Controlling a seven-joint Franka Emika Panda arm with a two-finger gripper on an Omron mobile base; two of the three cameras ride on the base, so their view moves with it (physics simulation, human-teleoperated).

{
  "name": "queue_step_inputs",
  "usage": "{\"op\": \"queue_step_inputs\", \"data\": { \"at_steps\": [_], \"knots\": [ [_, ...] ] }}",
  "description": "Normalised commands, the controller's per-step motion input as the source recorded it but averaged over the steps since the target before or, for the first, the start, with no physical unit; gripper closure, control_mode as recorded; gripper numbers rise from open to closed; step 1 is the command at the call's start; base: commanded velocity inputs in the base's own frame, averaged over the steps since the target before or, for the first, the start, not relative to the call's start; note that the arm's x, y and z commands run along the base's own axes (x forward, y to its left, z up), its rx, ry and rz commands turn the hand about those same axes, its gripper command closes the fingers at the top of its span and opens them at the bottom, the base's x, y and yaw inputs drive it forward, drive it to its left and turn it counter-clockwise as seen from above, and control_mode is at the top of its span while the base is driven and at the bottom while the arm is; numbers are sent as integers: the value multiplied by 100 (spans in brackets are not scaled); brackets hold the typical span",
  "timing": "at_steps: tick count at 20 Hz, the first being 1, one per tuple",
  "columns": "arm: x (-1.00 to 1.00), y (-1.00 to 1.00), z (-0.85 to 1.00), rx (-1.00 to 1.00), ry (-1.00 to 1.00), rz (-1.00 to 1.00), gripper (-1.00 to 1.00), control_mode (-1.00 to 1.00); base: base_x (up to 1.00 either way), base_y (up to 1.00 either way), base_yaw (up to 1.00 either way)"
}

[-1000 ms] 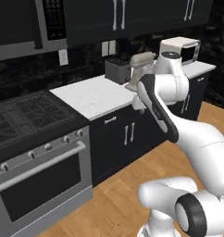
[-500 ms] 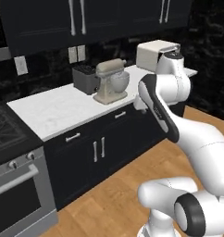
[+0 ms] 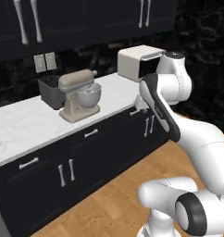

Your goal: Navigate to the toaster oven.

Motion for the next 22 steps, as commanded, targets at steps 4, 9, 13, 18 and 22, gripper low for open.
{"op": "queue_step_inputs", "data": {
  "at_steps": [4,9,13,18,22],
  "knots": [
    [0,0,0,0,0,0,-100,100,100,-86,11],
    [0,0,0,0,0,0,-100,100,100,-77,17],
    [0,0,0,0,0,0,-100,100,93,-74,18],
    [0,0,0,0,0,0,-100,100,78,-63,19],
    [0,0,0,0,0,0,-100,100,53,-33,29]
  ]
}}
